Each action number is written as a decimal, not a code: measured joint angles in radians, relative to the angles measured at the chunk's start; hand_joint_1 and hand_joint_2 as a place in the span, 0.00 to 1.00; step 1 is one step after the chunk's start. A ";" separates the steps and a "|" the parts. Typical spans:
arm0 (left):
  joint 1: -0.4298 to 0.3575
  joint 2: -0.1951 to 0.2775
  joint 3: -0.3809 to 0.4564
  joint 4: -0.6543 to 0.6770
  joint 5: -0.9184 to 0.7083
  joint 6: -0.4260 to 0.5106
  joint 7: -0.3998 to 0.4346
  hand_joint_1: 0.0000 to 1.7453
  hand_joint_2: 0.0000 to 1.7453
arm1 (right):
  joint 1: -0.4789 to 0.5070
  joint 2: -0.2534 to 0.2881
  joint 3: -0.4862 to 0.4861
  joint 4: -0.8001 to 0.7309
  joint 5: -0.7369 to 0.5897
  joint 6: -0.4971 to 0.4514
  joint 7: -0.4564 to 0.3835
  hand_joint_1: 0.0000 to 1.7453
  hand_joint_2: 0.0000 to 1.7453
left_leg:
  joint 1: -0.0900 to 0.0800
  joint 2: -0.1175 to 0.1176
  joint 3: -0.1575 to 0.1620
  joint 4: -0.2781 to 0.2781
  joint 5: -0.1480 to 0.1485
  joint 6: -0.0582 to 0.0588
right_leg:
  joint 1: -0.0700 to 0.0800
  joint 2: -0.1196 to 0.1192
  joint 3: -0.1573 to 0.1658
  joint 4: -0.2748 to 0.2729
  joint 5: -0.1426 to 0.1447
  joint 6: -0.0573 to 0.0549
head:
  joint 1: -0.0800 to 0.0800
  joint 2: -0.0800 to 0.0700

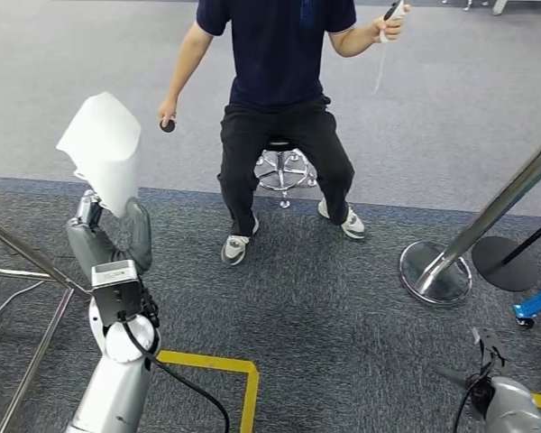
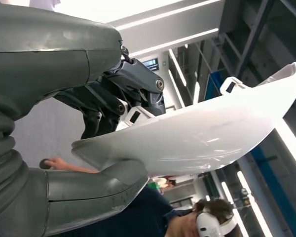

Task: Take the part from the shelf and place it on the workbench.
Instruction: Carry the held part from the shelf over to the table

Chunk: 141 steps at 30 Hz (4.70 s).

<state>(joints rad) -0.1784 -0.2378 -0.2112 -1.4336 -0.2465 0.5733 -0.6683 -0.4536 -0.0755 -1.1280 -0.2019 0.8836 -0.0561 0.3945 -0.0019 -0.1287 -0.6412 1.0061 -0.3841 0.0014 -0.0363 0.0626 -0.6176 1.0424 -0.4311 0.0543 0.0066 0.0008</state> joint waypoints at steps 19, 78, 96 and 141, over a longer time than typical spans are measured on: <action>0.000 -0.001 -0.006 -0.025 -0.048 0.027 0.032 1.00 1.00 | -0.008 0.024 0.011 0.000 0.092 -0.304 -0.082 0.00 1.00 | -0.008 0.124 0.009 -0.011 -0.002 0.030 | 0.021 -0.083 -0.040 0.136 -0.099 0.004 | -0.005 0.000; 0.003 0.043 -0.006 -0.014 0.022 -0.109 0.126 1.00 1.00 | -0.032 0.042 -0.063 0.003 -0.012 -0.047 -0.091 0.00 1.00 | -0.012 0.152 0.004 0.002 -0.009 0.020 | 0.023 -0.135 0.005 0.021 -0.033 0.005 | -0.003 0.000; 0.001 0.055 -0.007 -0.014 0.012 -0.129 0.133 1.00 1.00 | -0.035 0.046 -0.070 0.004 -0.025 -0.019 -0.078 0.00 1.00 | -0.002 0.106 -0.078 0.164 -0.094 -0.025 | 0.011 -0.051 -0.002 -0.003 0.004 -0.025 | -0.007 0.000; -0.005 0.070 -0.014 -0.011 -0.016 -0.193 0.134 1.00 1.00 | -0.052 0.059 -0.074 0.005 0.002 0.041 -0.026 0.00 1.00 | -0.007 0.137 0.002 -0.008 -0.001 0.029 | 0.023 -0.086 -0.027 0.098 -0.084 0.012 | -0.004 0.000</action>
<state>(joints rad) -0.1830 -0.1676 -0.2248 -1.4446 -0.2625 0.3799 -0.5340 -0.5059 -0.0169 -1.2018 -0.1965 0.8856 -0.0150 0.3688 -0.0091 0.0084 -0.6392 0.9983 -0.3849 0.0305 -0.0134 -0.0233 -0.6446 1.1401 -0.5151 0.0666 0.0021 0.0008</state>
